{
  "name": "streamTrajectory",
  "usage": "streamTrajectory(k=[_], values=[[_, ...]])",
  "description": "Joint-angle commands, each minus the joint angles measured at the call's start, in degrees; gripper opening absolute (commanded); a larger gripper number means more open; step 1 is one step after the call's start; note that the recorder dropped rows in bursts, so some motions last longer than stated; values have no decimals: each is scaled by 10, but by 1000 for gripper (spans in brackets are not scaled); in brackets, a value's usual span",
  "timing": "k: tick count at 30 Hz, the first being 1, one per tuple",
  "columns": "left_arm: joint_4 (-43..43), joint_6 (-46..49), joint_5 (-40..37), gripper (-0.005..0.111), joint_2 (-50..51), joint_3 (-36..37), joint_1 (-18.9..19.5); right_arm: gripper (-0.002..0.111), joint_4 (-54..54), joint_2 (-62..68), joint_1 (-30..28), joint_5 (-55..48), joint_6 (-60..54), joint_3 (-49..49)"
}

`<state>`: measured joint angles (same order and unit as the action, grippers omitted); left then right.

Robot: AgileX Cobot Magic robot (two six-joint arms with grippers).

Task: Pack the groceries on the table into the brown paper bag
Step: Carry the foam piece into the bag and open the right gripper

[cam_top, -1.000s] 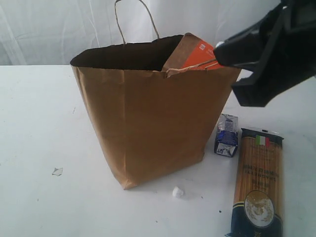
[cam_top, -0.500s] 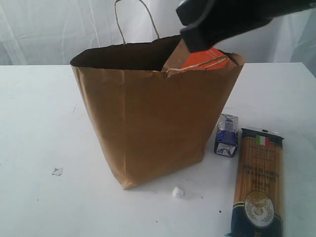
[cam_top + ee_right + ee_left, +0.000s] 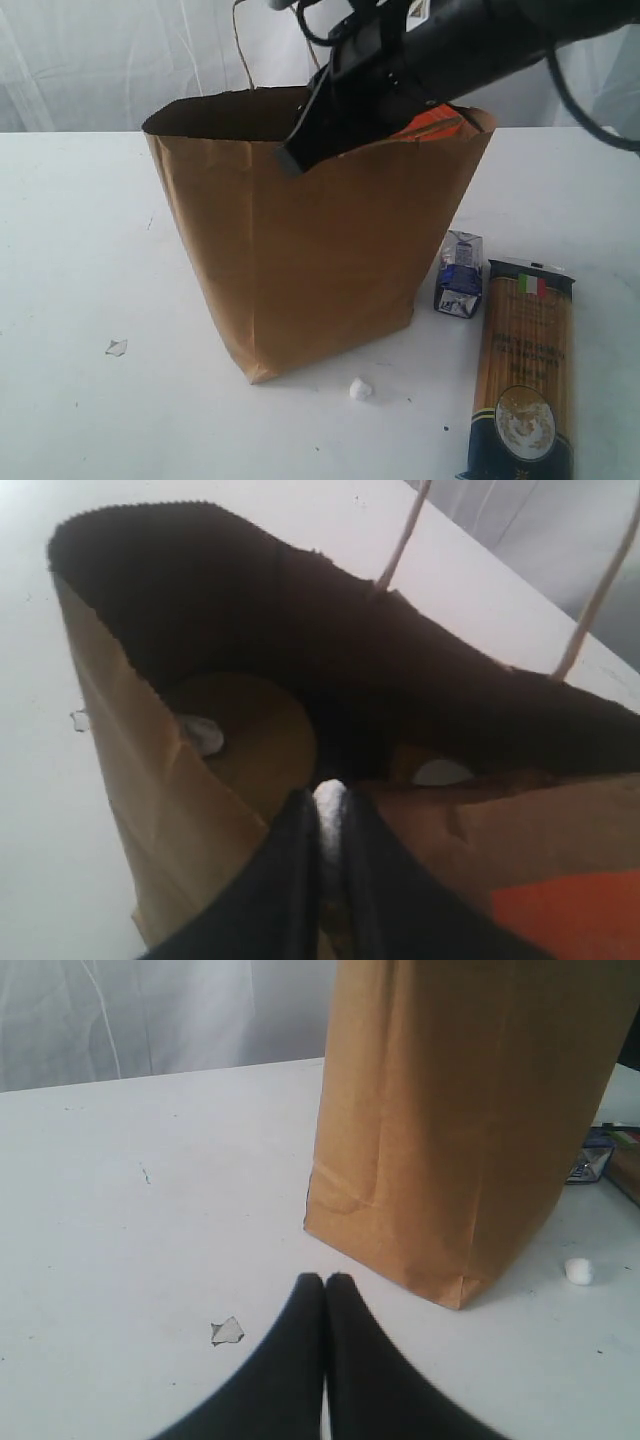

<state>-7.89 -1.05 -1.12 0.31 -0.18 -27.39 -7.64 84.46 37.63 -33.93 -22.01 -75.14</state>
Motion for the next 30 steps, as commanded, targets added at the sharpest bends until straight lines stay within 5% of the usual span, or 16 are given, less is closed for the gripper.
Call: streamTrajectory(k=[1,18,27,30], values=[[-2,0,-2,0,-3,2,0,0,2,30,0,51,-2,-2],[-2,0,-2,0,-3,2,0,1,2,58,-17,47,122,-44],[-2,0,-2,0,-3,2,0,50,0,62,-17,38,122,-44],[-2,0,-2,0,-3,2,0,52,0,59,-17,38,129,-44]])
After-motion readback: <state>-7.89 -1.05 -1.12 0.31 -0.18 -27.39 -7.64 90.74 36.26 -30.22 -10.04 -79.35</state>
